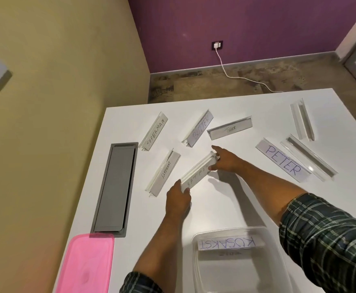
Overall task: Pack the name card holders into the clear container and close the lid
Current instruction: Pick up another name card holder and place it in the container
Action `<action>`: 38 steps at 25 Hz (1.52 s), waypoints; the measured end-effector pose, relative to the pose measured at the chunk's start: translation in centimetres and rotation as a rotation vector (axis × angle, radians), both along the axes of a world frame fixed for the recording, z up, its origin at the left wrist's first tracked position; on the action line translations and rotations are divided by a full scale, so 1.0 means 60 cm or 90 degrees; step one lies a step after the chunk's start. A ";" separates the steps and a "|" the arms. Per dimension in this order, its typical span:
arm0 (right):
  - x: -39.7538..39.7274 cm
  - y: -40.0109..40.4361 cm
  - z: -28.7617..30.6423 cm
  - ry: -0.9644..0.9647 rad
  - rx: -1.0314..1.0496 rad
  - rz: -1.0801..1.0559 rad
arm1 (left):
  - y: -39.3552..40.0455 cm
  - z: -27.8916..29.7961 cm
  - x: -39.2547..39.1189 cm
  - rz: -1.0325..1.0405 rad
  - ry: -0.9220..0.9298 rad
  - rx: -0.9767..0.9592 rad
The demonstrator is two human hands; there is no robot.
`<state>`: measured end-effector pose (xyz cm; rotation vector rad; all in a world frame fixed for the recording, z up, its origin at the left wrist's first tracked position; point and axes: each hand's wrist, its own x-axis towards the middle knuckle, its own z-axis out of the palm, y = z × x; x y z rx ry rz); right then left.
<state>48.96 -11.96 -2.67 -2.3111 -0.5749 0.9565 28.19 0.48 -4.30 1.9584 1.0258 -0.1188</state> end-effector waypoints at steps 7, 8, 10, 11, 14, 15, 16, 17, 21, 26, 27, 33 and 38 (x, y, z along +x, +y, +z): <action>-0.054 -0.075 0.036 -0.198 -0.094 0.103 | 0.003 0.053 -0.024 0.015 -0.012 0.069; -0.062 -0.088 0.045 -0.205 -0.091 0.110 | 0.003 0.065 -0.026 0.009 -0.014 0.079; -0.083 -0.118 0.063 -0.233 -0.093 0.129 | -0.003 0.092 -0.035 0.006 -0.018 0.099; -0.094 -0.133 0.069 -0.254 -0.096 0.138 | -0.007 0.104 -0.039 0.006 -0.022 0.110; -0.126 -0.175 0.085 -0.302 -0.095 0.157 | -0.024 0.136 -0.056 -0.006 -0.040 0.145; -0.133 -0.188 0.089 -0.317 -0.093 0.161 | -0.028 0.145 -0.062 -0.016 -0.045 0.148; -0.138 -0.200 0.094 -0.335 -0.093 0.167 | -0.031 0.151 -0.067 -0.030 -0.049 0.144; -0.145 -0.215 0.100 -0.357 -0.093 0.177 | -0.034 0.157 -0.076 -0.045 -0.051 0.128; -0.170 -0.274 0.120 -0.408 -0.060 0.263 | -0.042 0.172 -0.104 -0.135 -0.025 -0.039; -0.200 -0.334 0.136 -0.321 0.009 0.317 | -0.059 0.178 -0.118 -0.330 0.132 -0.093; -0.207 -0.343 0.136 -0.314 0.015 0.316 | -0.064 0.178 -0.119 -0.363 0.165 -0.096; -0.249 -0.370 0.124 -0.306 0.053 0.359 | -0.100 0.168 -0.127 -0.504 0.313 -0.041; -0.291 -0.368 0.105 -0.298 0.034 0.426 | -0.152 0.149 -0.129 -0.617 0.359 0.096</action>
